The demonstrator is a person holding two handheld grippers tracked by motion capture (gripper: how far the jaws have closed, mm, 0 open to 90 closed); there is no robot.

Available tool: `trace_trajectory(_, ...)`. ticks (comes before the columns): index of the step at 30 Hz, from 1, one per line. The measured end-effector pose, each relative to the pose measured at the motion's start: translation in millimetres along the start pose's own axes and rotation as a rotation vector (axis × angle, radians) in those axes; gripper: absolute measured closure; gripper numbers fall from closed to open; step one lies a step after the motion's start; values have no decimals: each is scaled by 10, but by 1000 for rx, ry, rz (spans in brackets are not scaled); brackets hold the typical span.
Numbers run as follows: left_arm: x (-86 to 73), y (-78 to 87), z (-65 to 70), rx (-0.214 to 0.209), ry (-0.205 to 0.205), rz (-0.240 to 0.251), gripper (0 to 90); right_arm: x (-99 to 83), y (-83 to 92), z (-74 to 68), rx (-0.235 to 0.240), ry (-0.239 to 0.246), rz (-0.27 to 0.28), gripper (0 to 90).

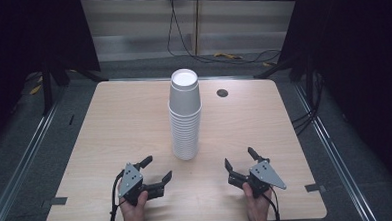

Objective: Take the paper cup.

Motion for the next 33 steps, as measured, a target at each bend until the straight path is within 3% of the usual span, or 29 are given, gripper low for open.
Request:
trace_trajectory(7,0,-2,-6,11,4,1,157,-3,4,7,-16,-4,-5,130)
trace_trajectory(13,0,-4,-3,7,2,-2,157,5,10,-33,34,-10,5,135)
trace_trajectory(20,-1,-8,-8,8,20,-5,157,0,-52,-137,129,-23,-47,138)
trace_trajectory(21,-5,-3,-6,2,6,-10,157,13,-60,-161,144,-23,-46,138)
trace_trajectory(33,2,3,4,-10,9,5,157,207,-75,-247,213,-47,-13,159)
Point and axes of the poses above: each handheld gripper's, and its own axes: y roughly backward along the jaws, x roughly out of its top, z roughly to its right, the point moved 8 cm from there along -y, roughly forward along the jaws, and after that the axes turned 8 degrees about y, right-handed, at the moved point
